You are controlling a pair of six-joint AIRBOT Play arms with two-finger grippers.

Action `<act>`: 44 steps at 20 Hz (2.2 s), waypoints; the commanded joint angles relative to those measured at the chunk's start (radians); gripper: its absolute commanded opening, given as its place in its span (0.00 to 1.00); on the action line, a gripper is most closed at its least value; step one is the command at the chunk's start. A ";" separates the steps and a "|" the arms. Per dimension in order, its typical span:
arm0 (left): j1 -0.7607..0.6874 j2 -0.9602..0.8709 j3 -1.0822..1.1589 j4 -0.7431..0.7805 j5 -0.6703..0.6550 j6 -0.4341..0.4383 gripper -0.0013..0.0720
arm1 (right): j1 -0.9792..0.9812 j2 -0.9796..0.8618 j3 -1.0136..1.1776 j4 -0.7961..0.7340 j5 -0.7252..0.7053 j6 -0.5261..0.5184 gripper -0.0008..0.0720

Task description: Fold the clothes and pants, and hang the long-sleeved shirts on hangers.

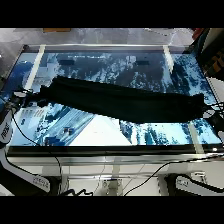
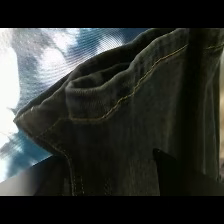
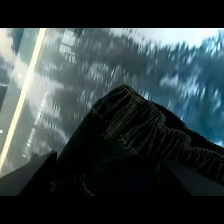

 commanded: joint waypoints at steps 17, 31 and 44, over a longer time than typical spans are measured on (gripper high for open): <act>-0.062 0.401 0.034 -0.051 -0.118 0.663 0.05 | 0.373 -0.022 0.498 0.047 0.338 -0.382 0.07; -0.133 0.722 0.033 -0.051 -0.454 0.663 0.05 | 1.003 -0.597 1.028 0.207 0.637 -0.272 0.07; -0.205 0.642 0.032 -0.051 -0.472 0.663 0.05 | 1.186 -0.664 1.091 0.174 0.757 -0.395 0.07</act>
